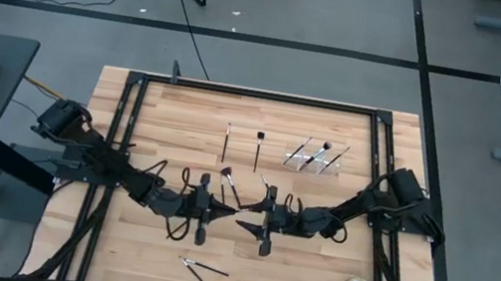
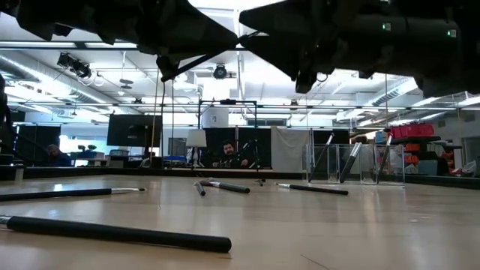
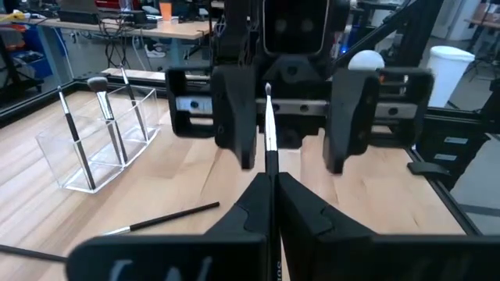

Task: Put items in baskets/containers
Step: Put the black liner brush into the transparent organizer

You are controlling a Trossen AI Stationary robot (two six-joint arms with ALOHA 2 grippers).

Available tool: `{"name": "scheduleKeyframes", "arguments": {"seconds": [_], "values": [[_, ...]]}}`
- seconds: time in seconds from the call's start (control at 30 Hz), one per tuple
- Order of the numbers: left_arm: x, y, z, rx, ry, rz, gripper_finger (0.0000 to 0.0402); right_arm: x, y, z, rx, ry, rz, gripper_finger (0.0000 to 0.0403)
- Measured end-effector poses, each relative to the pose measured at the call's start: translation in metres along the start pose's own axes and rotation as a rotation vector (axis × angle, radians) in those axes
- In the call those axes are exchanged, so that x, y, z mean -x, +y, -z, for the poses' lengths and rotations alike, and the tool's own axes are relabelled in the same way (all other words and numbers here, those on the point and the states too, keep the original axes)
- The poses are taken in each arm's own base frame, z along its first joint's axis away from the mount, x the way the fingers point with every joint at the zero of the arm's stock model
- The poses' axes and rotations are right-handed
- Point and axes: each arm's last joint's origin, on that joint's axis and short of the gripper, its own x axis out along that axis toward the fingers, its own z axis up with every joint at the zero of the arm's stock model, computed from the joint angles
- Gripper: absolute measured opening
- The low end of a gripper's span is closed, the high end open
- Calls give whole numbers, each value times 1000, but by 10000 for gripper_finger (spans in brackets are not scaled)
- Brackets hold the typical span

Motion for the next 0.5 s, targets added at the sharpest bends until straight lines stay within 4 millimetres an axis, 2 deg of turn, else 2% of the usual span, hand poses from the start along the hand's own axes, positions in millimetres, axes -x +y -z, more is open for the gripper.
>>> {"name": "scheduleKeyframes", "arguments": {"seconds": [0.17,0.37,0.43,0.5], "values": [[0,0,0,0,0,0,16,0,0,-2,0,-2,-4,127],[0,-1,0,0,-1,6,21,0,0,-2,-2,-3,-6,23],[0,0,0,0,-1,5,29,0,1,-2,4,-3,-8,12],[0,0,0,1,-2,-6,41,1,1,-3,-1,-1,4,18]]}}
